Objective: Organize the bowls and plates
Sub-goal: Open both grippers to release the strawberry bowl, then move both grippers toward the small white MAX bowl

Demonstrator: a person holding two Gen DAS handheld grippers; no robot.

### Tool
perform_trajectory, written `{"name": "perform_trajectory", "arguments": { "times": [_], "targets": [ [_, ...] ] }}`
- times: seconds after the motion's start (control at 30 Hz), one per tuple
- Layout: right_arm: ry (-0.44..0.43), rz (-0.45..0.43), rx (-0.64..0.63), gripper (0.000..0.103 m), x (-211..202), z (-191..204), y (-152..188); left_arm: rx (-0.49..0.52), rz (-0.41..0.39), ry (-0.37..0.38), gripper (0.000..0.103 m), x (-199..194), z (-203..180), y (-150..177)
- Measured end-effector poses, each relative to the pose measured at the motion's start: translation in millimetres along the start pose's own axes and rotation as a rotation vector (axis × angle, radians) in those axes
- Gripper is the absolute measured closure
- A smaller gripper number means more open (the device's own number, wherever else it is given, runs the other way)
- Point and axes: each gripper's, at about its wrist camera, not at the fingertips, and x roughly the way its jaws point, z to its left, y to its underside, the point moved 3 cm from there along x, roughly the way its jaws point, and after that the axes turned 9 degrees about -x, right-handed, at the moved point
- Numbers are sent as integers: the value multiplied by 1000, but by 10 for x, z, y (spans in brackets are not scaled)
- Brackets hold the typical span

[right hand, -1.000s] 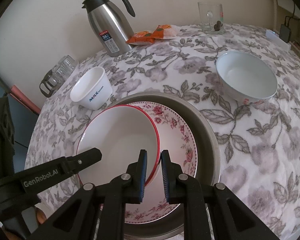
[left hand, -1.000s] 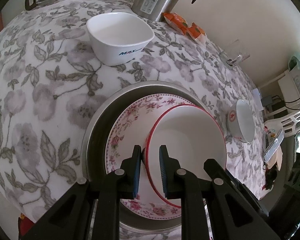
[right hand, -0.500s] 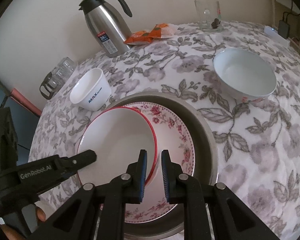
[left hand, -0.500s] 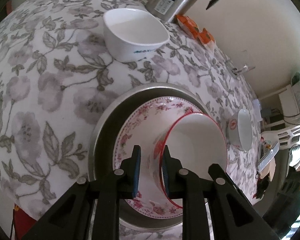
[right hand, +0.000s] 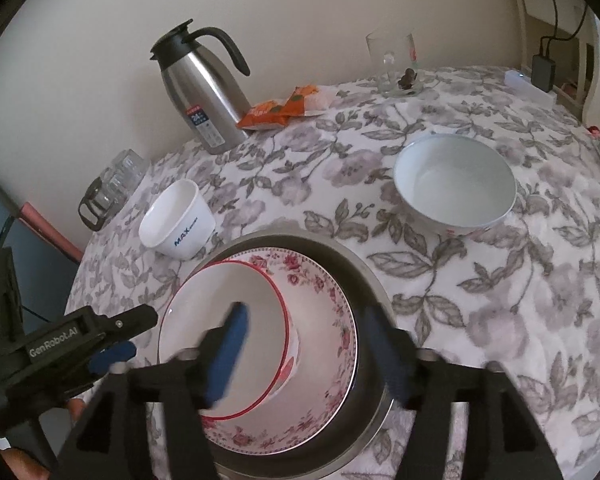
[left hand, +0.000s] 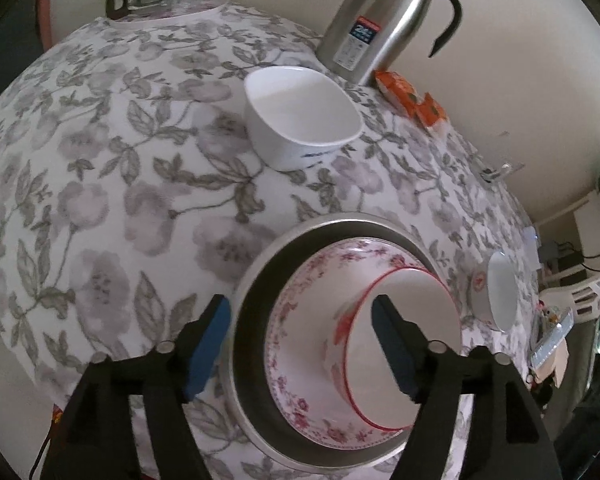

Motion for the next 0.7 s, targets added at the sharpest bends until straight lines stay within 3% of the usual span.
{"name": "perform_trajectory", "arguments": {
  "times": [0.3,0.37,0.7],
  "targets": [
    [23,-13,11,11,-8,-58,-1,-38,-110,-71,10,-105,159,-136],
    [36,-15,10,0,-7,-68,-3,-38,-138,-90,10,-139,179,-179],
    [92,-70,-60,0,-104,31,-68,-54,-201,-102,5,-216,217,-422]
  ]
}}
